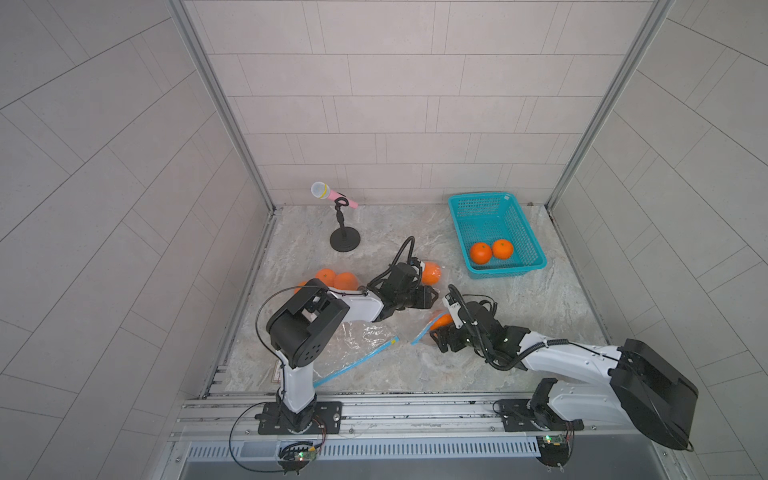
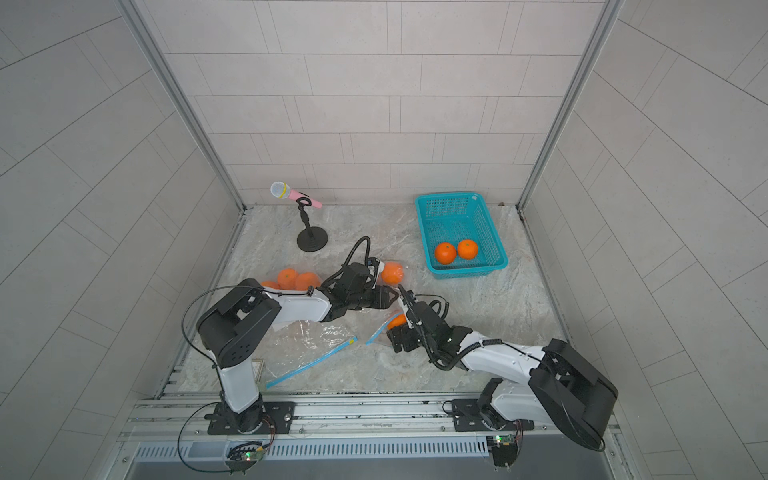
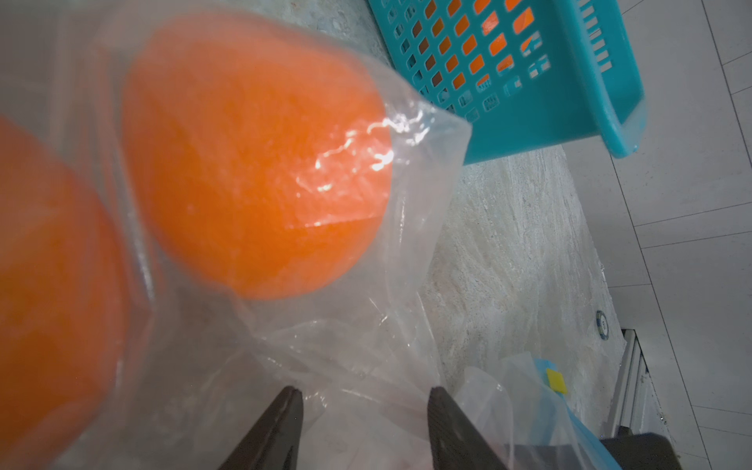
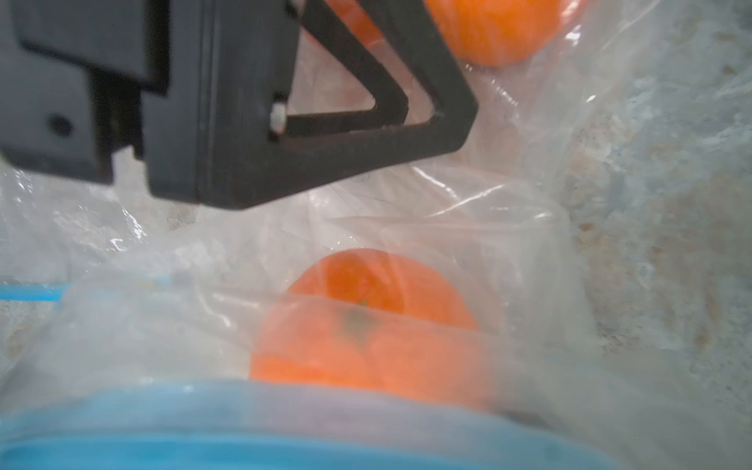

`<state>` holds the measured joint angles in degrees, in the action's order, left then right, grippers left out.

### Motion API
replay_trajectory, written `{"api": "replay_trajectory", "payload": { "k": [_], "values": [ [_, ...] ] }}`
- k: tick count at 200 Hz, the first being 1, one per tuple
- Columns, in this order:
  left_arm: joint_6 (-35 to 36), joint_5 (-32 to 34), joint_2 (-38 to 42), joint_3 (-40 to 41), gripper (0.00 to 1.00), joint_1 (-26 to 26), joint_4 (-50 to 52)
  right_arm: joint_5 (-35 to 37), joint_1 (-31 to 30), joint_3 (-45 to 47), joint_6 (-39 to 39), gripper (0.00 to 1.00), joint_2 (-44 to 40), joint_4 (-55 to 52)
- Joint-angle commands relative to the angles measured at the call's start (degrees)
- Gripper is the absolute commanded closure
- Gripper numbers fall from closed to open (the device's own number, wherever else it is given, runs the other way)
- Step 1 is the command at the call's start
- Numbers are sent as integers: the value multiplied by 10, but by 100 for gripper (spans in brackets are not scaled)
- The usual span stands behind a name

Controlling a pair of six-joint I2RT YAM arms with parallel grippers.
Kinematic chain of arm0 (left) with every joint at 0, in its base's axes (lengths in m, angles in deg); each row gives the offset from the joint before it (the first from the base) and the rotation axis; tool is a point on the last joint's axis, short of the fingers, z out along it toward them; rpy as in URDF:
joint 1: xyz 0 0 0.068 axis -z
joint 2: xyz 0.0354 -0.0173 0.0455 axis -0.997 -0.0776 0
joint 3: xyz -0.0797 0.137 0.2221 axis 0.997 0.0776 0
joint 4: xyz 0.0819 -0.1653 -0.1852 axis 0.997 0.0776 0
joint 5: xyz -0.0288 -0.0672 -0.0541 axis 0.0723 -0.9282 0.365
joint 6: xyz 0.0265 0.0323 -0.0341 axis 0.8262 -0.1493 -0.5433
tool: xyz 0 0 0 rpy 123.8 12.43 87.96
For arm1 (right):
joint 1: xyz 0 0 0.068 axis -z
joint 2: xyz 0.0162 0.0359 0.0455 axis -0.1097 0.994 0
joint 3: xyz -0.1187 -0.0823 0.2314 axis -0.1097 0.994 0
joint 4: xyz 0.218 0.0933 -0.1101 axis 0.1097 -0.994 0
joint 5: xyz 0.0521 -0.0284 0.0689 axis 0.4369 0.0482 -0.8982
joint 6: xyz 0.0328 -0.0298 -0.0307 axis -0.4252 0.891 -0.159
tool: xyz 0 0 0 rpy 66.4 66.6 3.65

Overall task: Open the zip-top bag and take out the orange
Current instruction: Pick up the orange from the zipper food storage bag.

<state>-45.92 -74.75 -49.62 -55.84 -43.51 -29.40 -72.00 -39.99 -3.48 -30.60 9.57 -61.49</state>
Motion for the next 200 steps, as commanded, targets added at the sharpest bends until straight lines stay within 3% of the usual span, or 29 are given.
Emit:
{"api": "replay_trajectory", "payload": {
  "k": [1, 23, 101, 139, 162, 181, 200],
  "values": [
    [-7, 6, -20, 10, 45, 7, -15, 55, -31, -26, 7, 3, -5, -37],
    [-14, 5, -27, 17, 45, 6, -28, 67, -44, -43, 29, 3, -3, -55],
    [-29, -8, -31, 21, 47, 3, -42, 55, -51, 10, 41, 5, 24, 71],
    [-31, -9, -27, 23, 48, 3, -43, 54, -55, -5, 48, 19, 53, 72],
    [-20, 3, -22, 19, 48, 0, -20, 10, -55, -1, 30, 29, 9, 62],
    [-25, 0, -31, 15, 48, -11, -21, 10, -55, 21, 10, 31, -56, 56],
    [-23, 10, -43, 1, 48, -21, -4, 19, -46, 22, -4, 31, -108, -16]
  ]
}}
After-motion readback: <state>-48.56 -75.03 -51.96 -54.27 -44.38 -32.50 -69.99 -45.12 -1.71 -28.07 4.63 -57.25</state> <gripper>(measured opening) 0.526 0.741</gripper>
